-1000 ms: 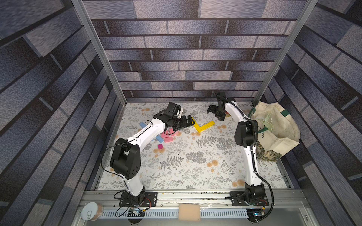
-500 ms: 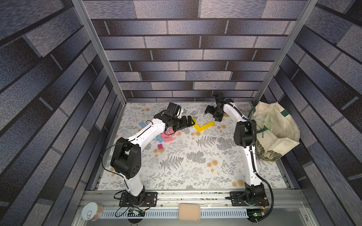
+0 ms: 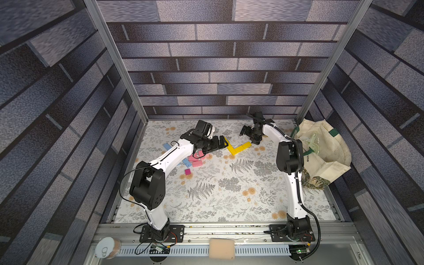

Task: Assemble the letter v with building blocks
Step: Assemble the building block at the center of the board.

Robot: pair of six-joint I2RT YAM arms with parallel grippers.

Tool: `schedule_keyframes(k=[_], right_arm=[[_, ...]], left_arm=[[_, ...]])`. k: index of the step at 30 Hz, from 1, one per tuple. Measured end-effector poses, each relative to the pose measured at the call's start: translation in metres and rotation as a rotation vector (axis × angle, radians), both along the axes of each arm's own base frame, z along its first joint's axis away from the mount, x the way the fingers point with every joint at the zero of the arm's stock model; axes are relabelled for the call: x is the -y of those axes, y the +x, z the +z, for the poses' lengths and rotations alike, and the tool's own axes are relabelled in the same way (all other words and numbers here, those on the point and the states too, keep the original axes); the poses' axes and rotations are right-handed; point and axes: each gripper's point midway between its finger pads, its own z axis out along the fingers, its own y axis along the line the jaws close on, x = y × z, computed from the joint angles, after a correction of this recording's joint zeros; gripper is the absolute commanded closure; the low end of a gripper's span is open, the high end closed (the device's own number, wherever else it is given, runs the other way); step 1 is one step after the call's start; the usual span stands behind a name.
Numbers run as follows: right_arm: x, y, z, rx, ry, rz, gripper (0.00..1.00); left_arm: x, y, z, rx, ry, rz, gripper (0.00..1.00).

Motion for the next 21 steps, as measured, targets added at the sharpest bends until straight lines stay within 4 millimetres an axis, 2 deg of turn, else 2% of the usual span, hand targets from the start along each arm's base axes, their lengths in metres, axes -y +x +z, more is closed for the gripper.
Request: schedule_keyframes(k=[21], right_arm=[[-0.005,-0.0063,0.003,0.003,0.074,-0.018,0.0]], left_arm=[[0.0041,-0.0031,-0.0001,0.0,0.001,-0.011,0.0]])
